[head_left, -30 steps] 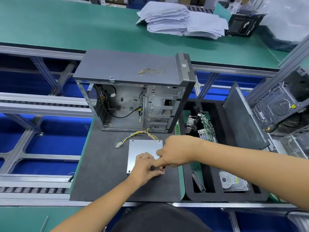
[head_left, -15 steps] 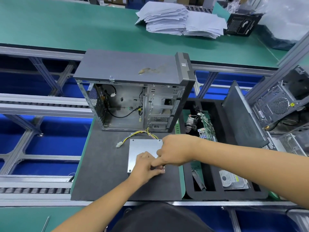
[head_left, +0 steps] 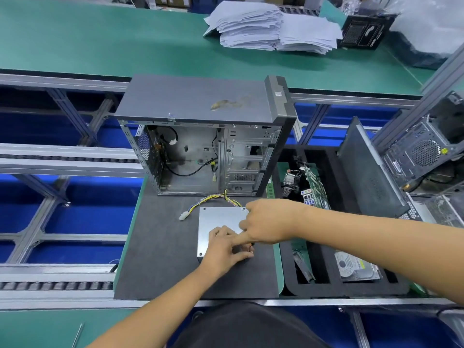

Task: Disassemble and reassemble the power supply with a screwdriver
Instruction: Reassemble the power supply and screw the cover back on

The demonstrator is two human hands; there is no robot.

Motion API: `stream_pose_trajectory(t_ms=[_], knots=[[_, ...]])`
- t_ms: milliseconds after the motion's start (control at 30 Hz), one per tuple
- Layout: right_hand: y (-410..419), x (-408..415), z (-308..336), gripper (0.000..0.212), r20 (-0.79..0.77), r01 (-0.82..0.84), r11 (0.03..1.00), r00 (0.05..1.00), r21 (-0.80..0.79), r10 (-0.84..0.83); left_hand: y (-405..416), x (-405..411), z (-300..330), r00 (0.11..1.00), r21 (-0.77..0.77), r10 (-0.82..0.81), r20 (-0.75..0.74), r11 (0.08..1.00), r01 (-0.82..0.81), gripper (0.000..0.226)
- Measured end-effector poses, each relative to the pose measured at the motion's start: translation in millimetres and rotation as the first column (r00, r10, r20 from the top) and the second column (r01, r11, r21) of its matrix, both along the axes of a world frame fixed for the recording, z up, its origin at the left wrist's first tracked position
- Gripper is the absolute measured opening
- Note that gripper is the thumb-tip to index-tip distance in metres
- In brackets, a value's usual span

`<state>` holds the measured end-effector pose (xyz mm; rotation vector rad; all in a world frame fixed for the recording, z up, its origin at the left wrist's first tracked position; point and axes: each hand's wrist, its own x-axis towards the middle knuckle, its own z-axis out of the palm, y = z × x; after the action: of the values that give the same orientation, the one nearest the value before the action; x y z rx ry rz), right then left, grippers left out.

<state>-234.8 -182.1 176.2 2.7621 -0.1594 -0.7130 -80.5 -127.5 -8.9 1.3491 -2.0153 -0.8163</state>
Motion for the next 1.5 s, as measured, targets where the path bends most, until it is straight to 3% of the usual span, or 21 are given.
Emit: stream_pose_trajectory(t_ms=[100,167,300,400,433,500,633,733,833,967,1033,1200,1367,1500], knots=[[0.8,-2.8,-5.5,0.029,0.026,0.257,0.965,0.966,0.052,-0.259,0.5,-2.4,1.5,0.996,0.046,0.073,-0.047,0.996,-0.071,0.024],[2.8,-4.5,-8.6,0.037,0.039,0.327,0.944,0.944,0.033,-0.328,0.5,-2.2,0.8,0.996,0.067,0.073,-0.051,0.995,-0.069,0.023],[-1.6,-7.3,-4.2,0.048,0.058,0.237,0.971,0.969,0.036,-0.239,-0.2,-0.2,-0.2,0.998,0.069,0.028,-0.051,0.997,-0.024,0.021],[-5.5,-3.4,1.9,0.033,0.010,0.026,0.999,1.000,0.045,-0.027,-0.3,0.4,-1.7,0.999,0.063,0.014,-0.033,0.998,-0.012,0.022],[-4.6,-2.4,2.4,0.030,0.004,0.027,0.998,1.000,0.053,-0.028,-0.5,0.4,-1.4,1.000,0.073,0.002,-0.012,0.997,-0.001,0.022],[-1.8,-1.7,2.4,0.026,0.015,0.142,0.988,0.990,0.055,-0.143,-1.3,0.1,-0.9,1.000,0.088,-0.015,0.004,0.996,0.015,0.017],[4.7,-1.5,-4.3,0.038,0.012,0.361,0.932,0.932,0.040,-0.361,-0.4,0.5,0.8,0.980,0.127,0.112,-0.166,0.988,-0.092,0.031],[3.1,-2.4,-5.7,0.040,0.026,0.356,0.934,0.934,-0.017,-0.356,-2.1,-1.3,0.3,0.980,0.135,0.094,-0.173,0.988,-0.071,0.026],[-5.4,-6.0,1.4,0.028,0.012,0.217,0.976,0.976,0.027,-0.217,-3.9,-1.2,0.2,0.989,0.133,0.055,-0.135,0.990,-0.037,0.012],[-0.4,-6.6,-0.7,0.041,0.005,0.097,0.991,0.995,0.087,-0.098,-4.4,3.3,4.2,0.992,0.141,-0.055,-0.114,0.987,0.071,0.011],[4.7,-9.1,-8.7,0.035,0.066,0.174,0.979,0.981,0.103,-0.182,-8.2,7.5,8.2,0.989,0.155,-0.107,-0.100,0.980,0.122,0.015],[11.9,-20.5,-18.9,0.028,0.127,0.428,0.900,0.891,0.078,-0.435,-15.9,15.0,20.2,0.960,0.220,-0.114,-0.255,0.960,0.172,0.034],[16.5,-6.5,-22.8,0.034,0.112,0.516,0.853,0.846,0.078,-0.522,-18.3,11.3,17.5,0.949,0.178,-0.241,-0.202,0.944,0.278,0.004],[15.0,-4.3,-17.4,0.043,0.113,0.442,0.896,0.889,0.034,-0.443,-17.4,10.9,15.7,0.957,0.103,-0.251,-0.144,0.958,0.267,0.011]])
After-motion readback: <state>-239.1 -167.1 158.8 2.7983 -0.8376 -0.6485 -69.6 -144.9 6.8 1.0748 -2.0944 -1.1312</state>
